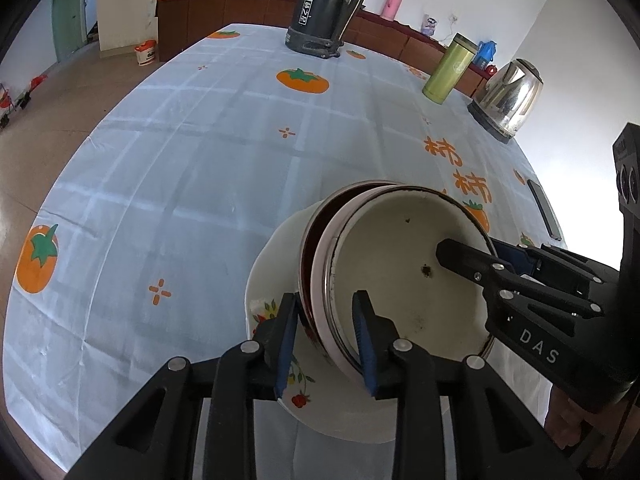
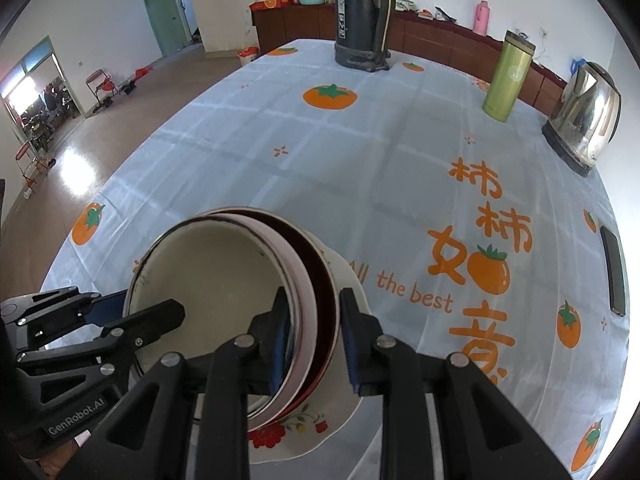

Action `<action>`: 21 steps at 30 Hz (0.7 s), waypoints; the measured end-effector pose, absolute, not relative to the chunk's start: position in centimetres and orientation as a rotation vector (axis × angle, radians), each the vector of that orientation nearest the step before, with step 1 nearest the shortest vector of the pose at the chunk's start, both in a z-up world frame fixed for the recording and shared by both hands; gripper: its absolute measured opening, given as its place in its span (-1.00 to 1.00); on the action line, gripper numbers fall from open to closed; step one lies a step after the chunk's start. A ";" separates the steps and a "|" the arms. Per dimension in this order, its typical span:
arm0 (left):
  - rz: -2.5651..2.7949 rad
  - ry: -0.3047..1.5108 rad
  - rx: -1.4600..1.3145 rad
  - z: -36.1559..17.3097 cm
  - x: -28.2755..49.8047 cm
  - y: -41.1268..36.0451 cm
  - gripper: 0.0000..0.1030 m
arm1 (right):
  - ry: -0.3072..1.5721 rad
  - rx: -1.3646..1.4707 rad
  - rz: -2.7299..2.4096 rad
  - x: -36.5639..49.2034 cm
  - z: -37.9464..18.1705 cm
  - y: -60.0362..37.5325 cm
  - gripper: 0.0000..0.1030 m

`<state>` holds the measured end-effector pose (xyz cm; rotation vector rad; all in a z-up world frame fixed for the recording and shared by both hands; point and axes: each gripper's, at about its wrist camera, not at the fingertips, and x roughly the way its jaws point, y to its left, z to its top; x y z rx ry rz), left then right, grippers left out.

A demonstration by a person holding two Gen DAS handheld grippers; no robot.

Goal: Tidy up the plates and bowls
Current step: 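Lower the nested bowls onto the floral plate stack with the left gripper, then open the left gripper and pull it back from the bowls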

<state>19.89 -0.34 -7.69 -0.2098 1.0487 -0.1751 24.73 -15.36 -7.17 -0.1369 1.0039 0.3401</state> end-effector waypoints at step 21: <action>-0.168 1.037 -0.199 -7.9 20.2 -0.6 -0.39 | 1.012 -0.151 0.333 24.2 -7.4 -15.3 -0.47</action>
